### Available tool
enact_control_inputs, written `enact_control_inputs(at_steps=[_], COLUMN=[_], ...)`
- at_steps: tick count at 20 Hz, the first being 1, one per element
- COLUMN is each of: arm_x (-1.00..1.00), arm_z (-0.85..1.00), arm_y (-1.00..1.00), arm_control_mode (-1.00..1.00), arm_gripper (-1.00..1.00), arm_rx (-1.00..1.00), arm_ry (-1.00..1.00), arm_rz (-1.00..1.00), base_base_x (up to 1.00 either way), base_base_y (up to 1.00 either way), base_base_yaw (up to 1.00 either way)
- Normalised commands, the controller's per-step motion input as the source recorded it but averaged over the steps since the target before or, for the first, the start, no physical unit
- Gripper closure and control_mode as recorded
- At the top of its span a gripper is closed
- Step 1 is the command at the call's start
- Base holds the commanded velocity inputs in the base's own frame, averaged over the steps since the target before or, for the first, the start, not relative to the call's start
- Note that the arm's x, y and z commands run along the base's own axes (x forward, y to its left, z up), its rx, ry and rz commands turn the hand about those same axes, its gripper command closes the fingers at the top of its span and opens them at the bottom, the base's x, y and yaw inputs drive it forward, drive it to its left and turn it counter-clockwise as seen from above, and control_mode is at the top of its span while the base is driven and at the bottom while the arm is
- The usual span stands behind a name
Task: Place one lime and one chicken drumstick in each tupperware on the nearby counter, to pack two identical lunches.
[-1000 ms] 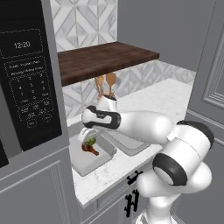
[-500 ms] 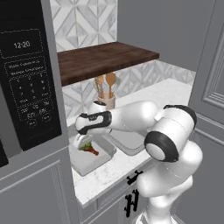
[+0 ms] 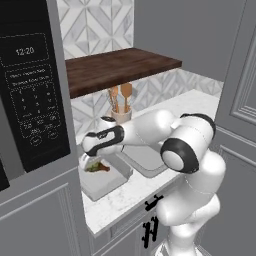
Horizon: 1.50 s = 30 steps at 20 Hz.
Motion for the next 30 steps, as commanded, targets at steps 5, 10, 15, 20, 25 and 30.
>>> enact_control_inputs(at_steps=[5,10,15,20,25,30], arm_x=[-0.14,-0.19,-0.63,-0.97,-0.84,-0.72], arm_z=[0.14,0.31,0.23,0.46,0.6,0.66], arm_y=[-0.14,-0.37,-0.26,-0.51,-0.92,-0.62], arm_control_mode=[-1.0,-1.0,-1.0,-1.0,-1.0,-1.0], arm_gripper=[-1.0,-1.0,-1.0,-1.0,-1.0,-1.0], arm_rx=[0.0,0.0,0.0,0.0,0.09,0.08], arm_ry=[-0.06,-0.08,-0.14,-0.3,-0.29,-0.12], arm_rz=[0.0,0.0,0.0,-0.06,-0.16,-0.35], base_base_x=[0.0,0.0,0.0,0.0,0.0,0.0], base_base_y=[0.0,0.0,0.0,0.0,0.0,0.0], base_base_yaw=[0.0,0.0,0.0,0.0,0.0,0.0])
